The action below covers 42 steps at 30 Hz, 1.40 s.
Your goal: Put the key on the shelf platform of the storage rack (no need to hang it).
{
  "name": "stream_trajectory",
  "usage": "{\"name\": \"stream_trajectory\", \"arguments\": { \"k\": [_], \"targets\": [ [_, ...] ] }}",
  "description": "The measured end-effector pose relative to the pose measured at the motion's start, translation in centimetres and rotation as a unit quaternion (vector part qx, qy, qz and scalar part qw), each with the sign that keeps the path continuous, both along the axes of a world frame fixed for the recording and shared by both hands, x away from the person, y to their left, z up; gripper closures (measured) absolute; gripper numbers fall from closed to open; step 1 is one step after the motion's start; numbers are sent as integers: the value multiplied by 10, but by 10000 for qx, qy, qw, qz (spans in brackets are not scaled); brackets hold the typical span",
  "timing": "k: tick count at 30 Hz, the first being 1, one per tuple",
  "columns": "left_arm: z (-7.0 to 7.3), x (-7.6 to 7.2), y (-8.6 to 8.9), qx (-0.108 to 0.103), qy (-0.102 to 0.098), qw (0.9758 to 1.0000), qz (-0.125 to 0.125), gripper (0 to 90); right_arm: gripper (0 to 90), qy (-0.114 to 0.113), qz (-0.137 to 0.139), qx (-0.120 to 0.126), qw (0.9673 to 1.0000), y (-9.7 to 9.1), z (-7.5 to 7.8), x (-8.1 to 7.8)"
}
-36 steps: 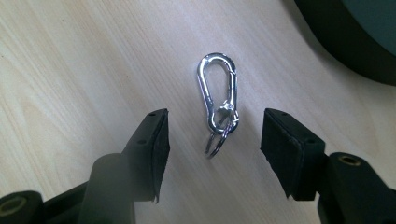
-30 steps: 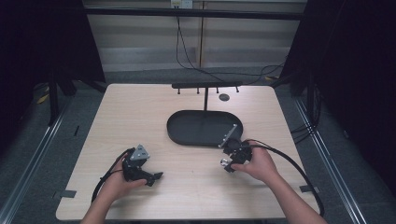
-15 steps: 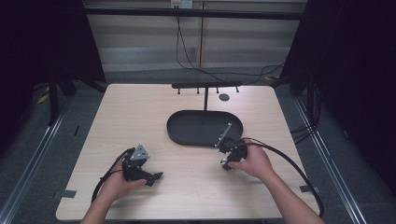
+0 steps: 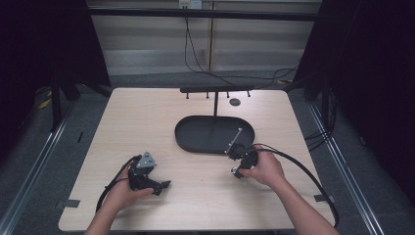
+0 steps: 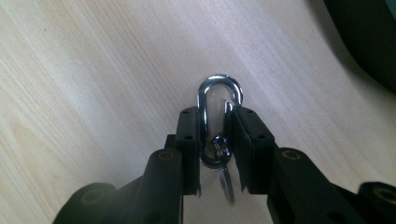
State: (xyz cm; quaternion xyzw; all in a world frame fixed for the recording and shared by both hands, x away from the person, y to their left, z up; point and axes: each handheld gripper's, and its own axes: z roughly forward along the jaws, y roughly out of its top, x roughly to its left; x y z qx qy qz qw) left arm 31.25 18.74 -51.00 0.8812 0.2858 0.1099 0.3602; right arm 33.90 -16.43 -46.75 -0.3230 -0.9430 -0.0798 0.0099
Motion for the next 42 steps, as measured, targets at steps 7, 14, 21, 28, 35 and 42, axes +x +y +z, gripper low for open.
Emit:
{"name": "stream_trajectory", "arguments": {
  "k": [7, 14, 21, 28, 35, 42],
  "targets": [
    [0, 0, 0, -2, 2, 10000, -1, 12, 730, 62, -53, -39, 10000, -2, 3, 0],
    [0, 0, 0, 2, 1, 10000, -1, 12, 730, 12, -95, 168, 9998, -7, 17, 0],
    [0, 0, 0, -2, 2, 10000, -1, 12, 730, -61, -174, 289, 9994, -14, 26, 3],
    [0, 0, 0, -1, 1, 10000, 0, 12, 730, -116, -214, 145, 9996, -18, 38, 8],
    [0, 0, 0, -2, 3, 10000, -3, 12, 730, -217, -152, 116, 9996, -14, 52, 13],
    [0, 0, 0, 9, 4, 10000, -13, 11, 730, -250, -153, 107, 9995, -10, 64, 22]
  ]
}}
